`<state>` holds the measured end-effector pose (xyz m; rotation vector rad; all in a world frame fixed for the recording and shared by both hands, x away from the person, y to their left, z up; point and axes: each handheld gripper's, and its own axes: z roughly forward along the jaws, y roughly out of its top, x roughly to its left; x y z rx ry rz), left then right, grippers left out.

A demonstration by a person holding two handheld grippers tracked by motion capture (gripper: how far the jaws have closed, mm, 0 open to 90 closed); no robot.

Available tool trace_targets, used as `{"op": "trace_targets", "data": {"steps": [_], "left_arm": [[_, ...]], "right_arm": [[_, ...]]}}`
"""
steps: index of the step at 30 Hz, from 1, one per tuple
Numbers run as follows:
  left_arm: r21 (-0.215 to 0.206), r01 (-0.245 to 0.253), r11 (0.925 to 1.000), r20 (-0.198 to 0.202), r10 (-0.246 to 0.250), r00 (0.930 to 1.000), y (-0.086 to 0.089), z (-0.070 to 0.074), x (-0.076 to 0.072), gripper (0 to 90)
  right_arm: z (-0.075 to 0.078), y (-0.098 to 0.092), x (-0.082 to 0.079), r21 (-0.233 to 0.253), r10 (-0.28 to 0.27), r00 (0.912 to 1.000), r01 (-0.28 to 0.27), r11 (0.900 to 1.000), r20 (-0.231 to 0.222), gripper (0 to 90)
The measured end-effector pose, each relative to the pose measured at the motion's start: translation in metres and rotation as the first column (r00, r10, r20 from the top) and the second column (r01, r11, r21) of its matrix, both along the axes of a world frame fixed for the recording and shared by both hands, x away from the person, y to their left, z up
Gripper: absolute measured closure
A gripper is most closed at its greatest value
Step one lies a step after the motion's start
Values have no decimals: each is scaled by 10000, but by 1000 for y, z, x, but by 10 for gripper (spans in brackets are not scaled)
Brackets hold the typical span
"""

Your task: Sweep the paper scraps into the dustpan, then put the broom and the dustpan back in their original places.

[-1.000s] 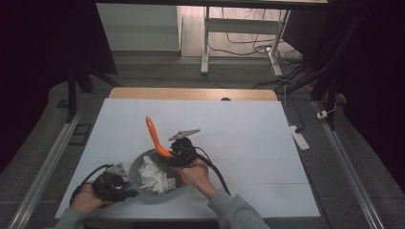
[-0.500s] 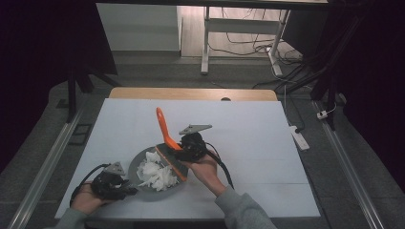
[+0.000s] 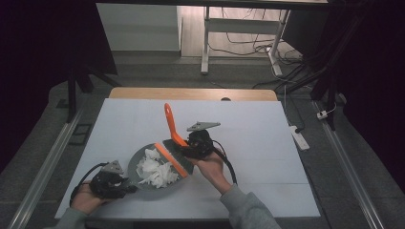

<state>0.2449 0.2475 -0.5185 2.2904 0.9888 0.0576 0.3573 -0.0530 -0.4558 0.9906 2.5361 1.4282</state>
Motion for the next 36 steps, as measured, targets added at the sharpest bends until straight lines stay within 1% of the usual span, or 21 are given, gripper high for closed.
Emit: {"op": "trace_targets", "data": {"steps": [6,9,17,21,22,25,26,27,29,36], "left_arm": [[0,-131,9999,120,131,9998,1,2,-1,620],[-169,-235,9996,101,236,9997,2,2,-1,620],[-278,-585,9979,74,587,9982,6,3,0,620],[-269,-831,9962,76,833,9965,8,4,0,620],[-289,-908,9954,75,911,9958,8,5,0,620],[-408,-1072,9934,82,1076,9942,9,6,0,620],[-457,-1138,9924,88,1143,9934,8,6,0,620],[-449,-1149,9924,95,1154,9933,8,6,0,620],[-432,-1222,9916,125,1229,9923,8,6,0,620],[-596,-1503,9868,202,1517,9882,7,8,0,619]], "right_arm": [[3,-10,0,139,-139,9998,137,9998,156,703],[5,-16,1,197,-206,9995,202,9996,242,703],[11,-36,1,373,-410,9986,397,9985,343,703],[12,-49,-1,340,-584,9974,570,9978,412,703],[12,-53,-1,402,-588,9973,570,9976,431,703],[12,-64,-2,327,-658,9967,643,9974,470,703],[12,-68,-2,318,-653,9968,638,9975,469,703],[12,-71,-3,389,-624,9970,607,9974,457,703],[12,-77,-4,364,-615,9969,598,9975,493,703],[13,-91,-7,344,-639,9966,622,9975,517,703]]}}
